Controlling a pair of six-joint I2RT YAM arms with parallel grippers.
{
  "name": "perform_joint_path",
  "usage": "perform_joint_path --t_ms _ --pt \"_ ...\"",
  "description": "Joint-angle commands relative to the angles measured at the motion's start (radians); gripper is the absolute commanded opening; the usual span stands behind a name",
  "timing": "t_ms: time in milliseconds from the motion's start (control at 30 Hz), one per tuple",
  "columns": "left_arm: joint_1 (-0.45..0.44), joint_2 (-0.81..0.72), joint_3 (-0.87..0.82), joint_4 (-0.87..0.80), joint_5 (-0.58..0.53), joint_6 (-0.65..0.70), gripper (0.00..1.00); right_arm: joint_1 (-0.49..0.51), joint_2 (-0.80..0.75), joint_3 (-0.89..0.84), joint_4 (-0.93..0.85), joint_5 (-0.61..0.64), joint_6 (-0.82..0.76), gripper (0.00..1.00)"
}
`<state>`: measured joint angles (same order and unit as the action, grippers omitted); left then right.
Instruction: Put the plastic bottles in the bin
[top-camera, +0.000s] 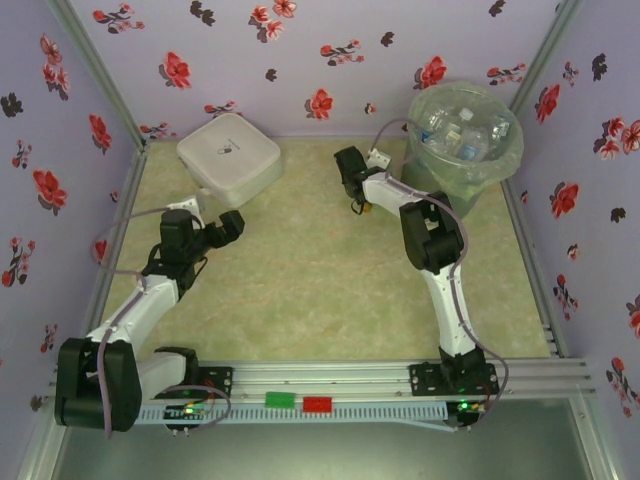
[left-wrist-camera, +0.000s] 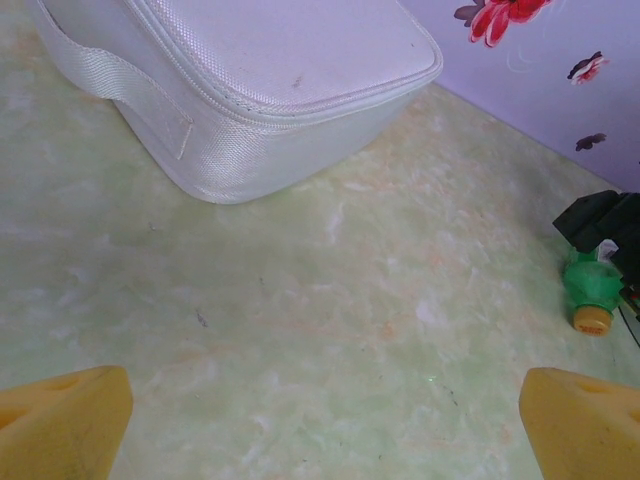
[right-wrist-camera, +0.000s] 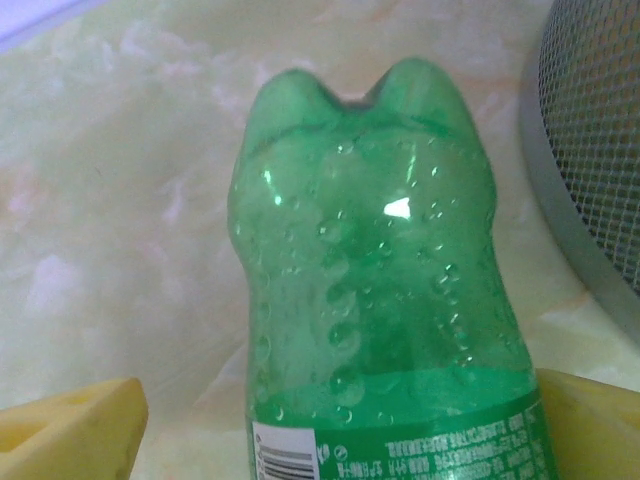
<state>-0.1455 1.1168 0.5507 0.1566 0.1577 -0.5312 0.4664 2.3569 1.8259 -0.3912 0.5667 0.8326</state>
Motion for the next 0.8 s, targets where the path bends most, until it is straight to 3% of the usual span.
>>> perform_joint_path --t_ms 0,133,367,567,767 --pt "0.009 -0.017 -0.011 0.018 -0.007 0.01 1.0 0.0 0.031 0.024 -0.049 -0.036 0.071 0.94" --pt "0.011 -0.023 -0.011 0.016 -0.005 0.011 1.0 0.0 0.04 0.032 -0.037 -0.041 0.077 0.88" --pt "0.012 -0.031 -0.014 0.016 -0.007 0.013 1.0 0.004 0.024 0.039 -0.018 -0.036 0.025 0.68" --pt "0.011 -0.03 -0.007 0.012 0.012 0.009 1.0 0.03 -0.101 -0.04 0.073 -0.013 -0.112 0.55" --pt "-0.006 -0.012 0.052 -0.038 0.1 0.029 1.0 0.046 -0.265 -0.146 0.175 -0.076 -0.232 0.46"
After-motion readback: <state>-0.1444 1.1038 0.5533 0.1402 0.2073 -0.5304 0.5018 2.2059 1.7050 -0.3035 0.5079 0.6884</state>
